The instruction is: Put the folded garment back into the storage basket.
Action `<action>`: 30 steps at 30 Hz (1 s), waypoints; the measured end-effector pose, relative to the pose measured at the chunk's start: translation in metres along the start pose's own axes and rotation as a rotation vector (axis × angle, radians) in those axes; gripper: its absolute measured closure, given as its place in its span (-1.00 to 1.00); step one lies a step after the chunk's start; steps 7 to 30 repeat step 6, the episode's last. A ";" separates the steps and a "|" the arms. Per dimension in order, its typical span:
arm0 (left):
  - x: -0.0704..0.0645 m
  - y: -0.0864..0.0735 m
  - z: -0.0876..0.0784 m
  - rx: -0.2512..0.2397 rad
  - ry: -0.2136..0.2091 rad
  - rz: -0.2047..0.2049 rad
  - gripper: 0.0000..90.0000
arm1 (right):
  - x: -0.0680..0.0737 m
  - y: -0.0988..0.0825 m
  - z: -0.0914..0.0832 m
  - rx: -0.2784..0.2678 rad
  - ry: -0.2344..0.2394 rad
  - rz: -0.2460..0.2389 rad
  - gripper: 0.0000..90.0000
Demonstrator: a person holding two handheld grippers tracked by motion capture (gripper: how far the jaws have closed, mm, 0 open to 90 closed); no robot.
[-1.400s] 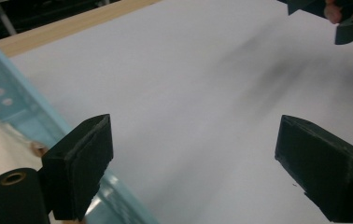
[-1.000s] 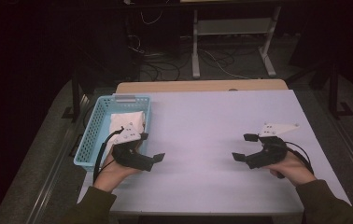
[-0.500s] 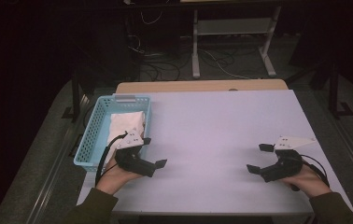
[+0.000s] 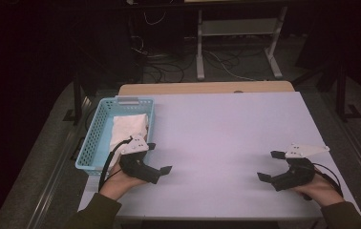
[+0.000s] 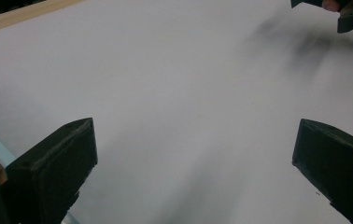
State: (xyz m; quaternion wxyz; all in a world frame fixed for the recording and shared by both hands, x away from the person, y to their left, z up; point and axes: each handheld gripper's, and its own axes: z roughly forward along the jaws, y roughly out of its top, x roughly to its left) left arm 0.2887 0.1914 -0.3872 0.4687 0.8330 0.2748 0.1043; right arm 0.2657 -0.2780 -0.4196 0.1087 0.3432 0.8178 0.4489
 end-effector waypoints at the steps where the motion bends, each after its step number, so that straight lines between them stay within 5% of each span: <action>1: 0.000 0.000 0.000 0.002 0.000 0.002 -1.00 | 0.000 0.000 0.000 0.000 0.000 0.000 -0.98; 30: -0.001 0.000 0.001 0.002 -0.002 -0.001 -1.00 | -0.001 0.000 -0.001 -0.002 -0.001 0.003 -0.98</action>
